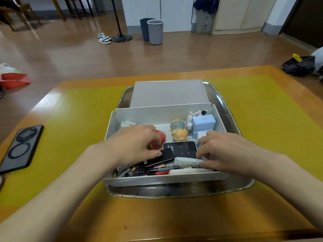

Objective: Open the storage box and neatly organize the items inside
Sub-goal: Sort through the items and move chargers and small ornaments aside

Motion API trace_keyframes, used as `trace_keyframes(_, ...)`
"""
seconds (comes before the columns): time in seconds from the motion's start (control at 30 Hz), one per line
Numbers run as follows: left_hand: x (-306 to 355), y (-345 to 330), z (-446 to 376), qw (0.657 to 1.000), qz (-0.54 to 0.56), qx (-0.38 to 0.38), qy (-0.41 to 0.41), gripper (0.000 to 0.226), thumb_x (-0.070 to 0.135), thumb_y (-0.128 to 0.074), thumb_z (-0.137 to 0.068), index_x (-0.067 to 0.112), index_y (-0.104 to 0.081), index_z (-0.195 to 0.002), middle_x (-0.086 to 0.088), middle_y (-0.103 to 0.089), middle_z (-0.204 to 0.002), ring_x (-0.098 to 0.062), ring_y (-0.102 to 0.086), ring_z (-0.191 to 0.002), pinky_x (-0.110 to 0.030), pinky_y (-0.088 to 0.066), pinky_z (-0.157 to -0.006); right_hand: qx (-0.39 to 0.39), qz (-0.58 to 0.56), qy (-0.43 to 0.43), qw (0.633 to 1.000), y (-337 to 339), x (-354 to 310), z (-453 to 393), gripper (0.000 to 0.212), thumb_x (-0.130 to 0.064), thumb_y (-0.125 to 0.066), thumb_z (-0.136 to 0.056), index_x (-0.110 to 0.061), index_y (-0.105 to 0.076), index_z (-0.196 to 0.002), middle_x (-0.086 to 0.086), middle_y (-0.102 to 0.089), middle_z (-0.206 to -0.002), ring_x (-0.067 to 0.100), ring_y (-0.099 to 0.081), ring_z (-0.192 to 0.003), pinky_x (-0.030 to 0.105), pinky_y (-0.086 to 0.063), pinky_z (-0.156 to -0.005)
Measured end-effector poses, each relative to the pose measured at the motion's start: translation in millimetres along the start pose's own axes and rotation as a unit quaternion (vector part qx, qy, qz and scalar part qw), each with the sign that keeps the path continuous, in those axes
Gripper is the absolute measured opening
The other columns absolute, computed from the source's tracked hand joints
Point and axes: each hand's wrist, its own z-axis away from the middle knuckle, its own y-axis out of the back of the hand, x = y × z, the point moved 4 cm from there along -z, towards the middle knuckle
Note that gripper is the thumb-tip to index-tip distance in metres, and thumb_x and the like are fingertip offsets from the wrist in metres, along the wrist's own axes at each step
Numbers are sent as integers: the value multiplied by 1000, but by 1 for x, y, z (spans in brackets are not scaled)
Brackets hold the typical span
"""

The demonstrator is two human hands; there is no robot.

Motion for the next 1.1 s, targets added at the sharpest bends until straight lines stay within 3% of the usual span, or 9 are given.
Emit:
trace_keyframes(0.1, 6, -11, 1, 999, -2, -47, 7, 37, 59, -63, -85, 33, -65, -110, 14, -60, -104, -12, -57, -94, -35, -52, -78, -10, -5, -8, 1000, -1, -2, -5, 18, -51, -58, -92, -36, -68, -90, -17, -55, -91, 4, -46, -94, 19, -31, -58)
trace_keyframes(0.2, 12, -21, 1, 997, -36, -69, 0, 39, 61, -62, -84, 34, -60, -113, 12, -57, -106, -14, -57, -98, -39, -53, -77, -14, -23, -25, 999, 6, 1, -3, 20, -49, -59, -89, -39, -55, -72, -19, -52, -86, 3, -44, -91, 21, -38, -61)
trace_keyframes(0.33, 20, -28, 2, 998, -47, -24, -40, 35, 54, -63, -84, 32, -55, -110, 12, -56, -101, -16, -57, -93, -35, -50, -68, 8, -32, -49, 998, 24, 8, 9, 14, -53, -60, -89, -40, -62, -87, -23, -54, -84, -1, -46, -91, 27, -46, -68)
trace_keyframes(0.43, 24, -28, 3, 997, -22, -12, -69, 25, 47, -65, -87, 35, -49, -101, 15, -56, -95, -12, -55, -88, -29, -38, -59, 51, -52, -86, 994, 37, 12, 20, 7, -51, -63, -88, -44, -61, -87, -22, -59, -80, 1, -55, -79, 32, -48, -63)
trace_keyframes(0.57, 25, -28, 2, 997, -17, -34, -62, 18, 43, -66, -88, 33, -54, -96, 16, -58, -92, -9, -56, -87, -29, -47, -66, 69, -64, -116, 989, 41, 16, 24, 14, -54, -58, -87, -41, -58, -82, -21, -62, -72, -1, -56, -67, 25, -37, -54)
trace_keyframes(0.73, 32, -24, 0, 997, 43, 18, -54, 25, 54, -53, -94, 36, -57, -111, 17, -54, -96, -4, -52, -86, -28, -47, -68, 51, -66, -128, 988, 35, 15, 21, 13, -54, -58, -90, -41, -59, -87, -23, -62, -75, 0, -57, -72, 25, -34, -55)
trace_keyframes(0.83, 41, -29, -6, 997, 50, 16, -58, 33, 55, -54, -93, 35, -60, -119, 17, -49, -107, -6, -52, -95, -34, -50, -73, 73, -82, -145, 983, 37, 18, 21, 13, -50, -59, -91, -40, -57, -84, -22, -62, -73, 1, -57, -70, 28, -37, -54)
trace_keyframes(0.97, 46, -32, -15, 993, 102, 4, -64, 25, 48, -66, -88, 32, -68, -107, 16, -49, -106, -7, -54, -93, -37, -52, -76, 109, -124, -167, 972, 43, 22, 24, 11, -46, -58, -94, -37, -58, -88, -19, -65, -74, 3, -59, -70, 39, -48, -59)
trace_keyframes(1.1, 44, -33, -20, 979, 198, 26, -44, 15, 33, -73, -85, 27, -69, -99, 15, -64, -91, -1, -58, -81, -22, -50, -69, 139, -181, -160, 960, 45, 24, 30, 10, -41, -56, -96, -33, -57, -90, -15, -66, -79, 8, -57, -64, 45, -46, -59)
